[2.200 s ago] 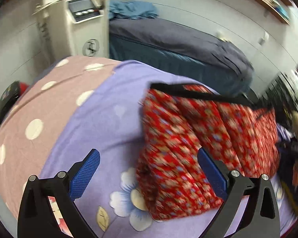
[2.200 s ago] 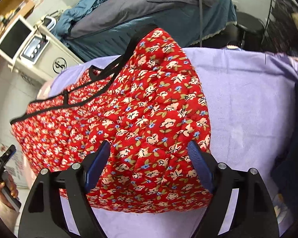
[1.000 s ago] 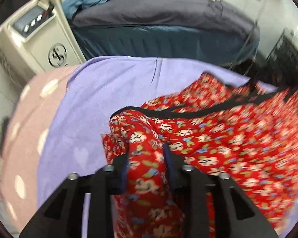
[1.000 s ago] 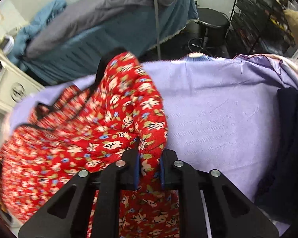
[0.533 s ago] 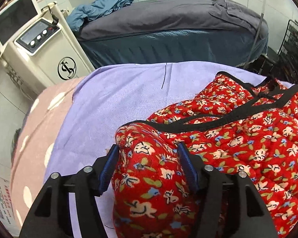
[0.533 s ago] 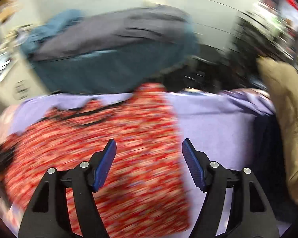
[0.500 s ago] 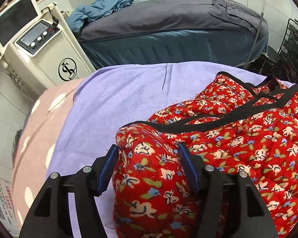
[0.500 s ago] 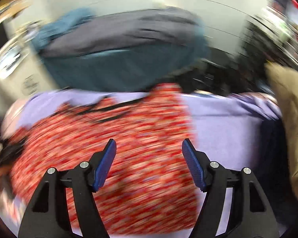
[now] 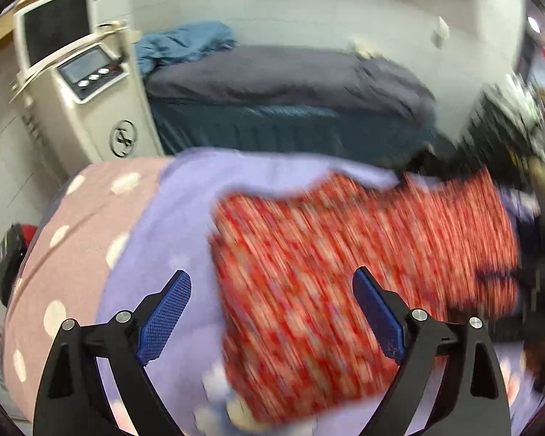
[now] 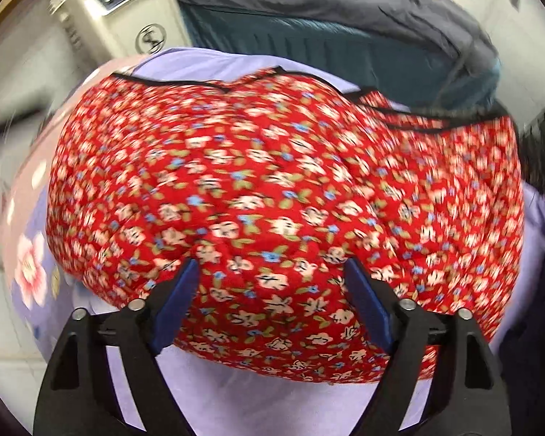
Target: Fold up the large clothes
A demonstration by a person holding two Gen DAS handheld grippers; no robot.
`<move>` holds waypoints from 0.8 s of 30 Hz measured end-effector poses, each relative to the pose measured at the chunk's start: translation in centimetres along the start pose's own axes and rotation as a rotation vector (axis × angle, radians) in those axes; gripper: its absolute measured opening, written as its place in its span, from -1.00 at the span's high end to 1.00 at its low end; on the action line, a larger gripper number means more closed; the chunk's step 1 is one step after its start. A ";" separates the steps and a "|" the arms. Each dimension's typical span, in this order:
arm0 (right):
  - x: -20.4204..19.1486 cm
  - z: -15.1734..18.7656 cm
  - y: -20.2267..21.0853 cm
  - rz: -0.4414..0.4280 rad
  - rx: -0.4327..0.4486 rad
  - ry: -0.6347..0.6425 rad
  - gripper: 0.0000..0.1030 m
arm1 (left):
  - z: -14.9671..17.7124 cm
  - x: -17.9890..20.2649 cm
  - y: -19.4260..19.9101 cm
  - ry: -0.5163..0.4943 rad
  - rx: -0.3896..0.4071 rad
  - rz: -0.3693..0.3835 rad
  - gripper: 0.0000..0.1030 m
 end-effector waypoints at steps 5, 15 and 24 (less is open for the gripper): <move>1.0 -0.3 0.7 0.023 -0.005 -0.048 -0.59 | 4.1 5.5 -2.8 -0.030 -0.102 0.011 -0.72; 4.5 1.4 -0.4 0.078 -0.090 -0.132 -0.68 | 1.6 4.8 -8.7 0.002 -0.238 -0.044 -0.90; 6.0 0.0 -5.5 0.122 -0.177 -0.149 -0.89 | 1.2 4.8 -10.8 0.001 -0.335 -0.024 -0.91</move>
Point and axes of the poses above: each gripper's, at about its wrist camera, not at the fingertips, and y roughly against the way its jaws point, x to its right, z to its underside, the point moved 10 cm from there along -y, roughly the way its jaws point, and after that the axes turned 14 degrees about -y, right-handed, at the moved point
